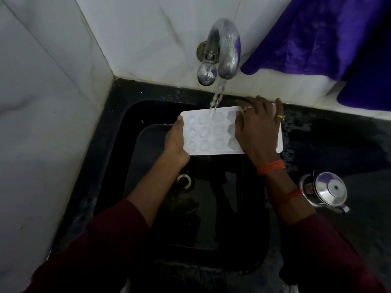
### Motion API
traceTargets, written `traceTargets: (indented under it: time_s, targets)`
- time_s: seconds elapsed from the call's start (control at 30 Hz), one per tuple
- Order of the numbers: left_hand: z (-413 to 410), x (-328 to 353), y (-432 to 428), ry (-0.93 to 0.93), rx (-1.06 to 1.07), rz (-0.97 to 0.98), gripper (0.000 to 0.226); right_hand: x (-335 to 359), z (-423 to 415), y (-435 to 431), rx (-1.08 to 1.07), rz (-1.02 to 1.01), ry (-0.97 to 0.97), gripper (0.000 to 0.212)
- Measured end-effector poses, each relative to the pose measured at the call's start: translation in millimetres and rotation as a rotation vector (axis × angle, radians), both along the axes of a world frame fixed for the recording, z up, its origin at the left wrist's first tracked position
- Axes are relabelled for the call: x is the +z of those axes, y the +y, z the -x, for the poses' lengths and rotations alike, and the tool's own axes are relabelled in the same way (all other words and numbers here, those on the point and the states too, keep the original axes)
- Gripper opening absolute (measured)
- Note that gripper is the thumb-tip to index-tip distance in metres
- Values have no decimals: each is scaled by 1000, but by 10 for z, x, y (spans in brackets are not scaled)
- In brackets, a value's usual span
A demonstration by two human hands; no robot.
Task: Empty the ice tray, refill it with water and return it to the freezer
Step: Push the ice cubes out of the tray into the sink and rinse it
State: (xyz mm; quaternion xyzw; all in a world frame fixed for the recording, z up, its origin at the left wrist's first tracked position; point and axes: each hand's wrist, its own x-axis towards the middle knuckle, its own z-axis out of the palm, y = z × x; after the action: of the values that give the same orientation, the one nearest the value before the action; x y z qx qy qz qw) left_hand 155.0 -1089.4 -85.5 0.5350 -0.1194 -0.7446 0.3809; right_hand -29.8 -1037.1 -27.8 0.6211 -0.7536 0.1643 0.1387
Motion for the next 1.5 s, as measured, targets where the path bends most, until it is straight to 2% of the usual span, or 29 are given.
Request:
traceTargets:
  time_s: [0.13, 0.23, 0.3, 0.43, 0.6, 0.73, 0.8, 0.9, 0.97, 1.1, 1.17, 1.27, 1.37, 1.5]
  targets:
    - [188, 81, 103, 18, -50, -59, 41, -24, -192, 147, 81, -155, 55, 45]
    - [234, 36, 195, 75, -66, -71, 47, -177, -540, 263, 258, -331, 2, 57]
    - [161, 32, 250, 95, -41, -82, 41, -320, -748, 318, 370, -371, -12, 57]
    - [-117, -49, 310, 115, -6, -92, 36, -487, -946, 349, 422, -389, 9, 59]
    - [-454, -163, 220, -26, 38, -59, 42, -517, -869, 324, 401, -380, 62, 66]
    - [-708, -159, 126, -87, 75, -25, 42, -504, -392, 327, 175, -326, 63, 60]
    - [-771, -161, 100, -77, 59, 14, 46, -482, -239, 371, 64, -308, -111, 58]
    - [-806, -155, 95, -91, 46, 62, 49, -355, -230, 424, -17, -237, -833, 70]
    - [-824, -193, 90, -126, 44, 103, 51, -342, -221, 411, -86, -182, -1129, 65]
    - [-821, -221, 61, -186, 4, 145, 54, -350, -179, 410, -50, -141, -1229, 43]
    - [-790, -209, 25, -227, -38, 147, 60, -267, -215, 457, 45, -90, -1226, 40]
    - [-740, -232, -31, -185, -113, 87, 72, -208, -236, 536, 222, -39, -1168, 36]
    - [-701, -275, -80, -142, -143, -5, 58, -246, -208, 566, 393, -28, -1040, 32]
    - [-655, -313, -163, -56, -83, -51, 39, -316, -143, 542, 472, -60, -976, 35]
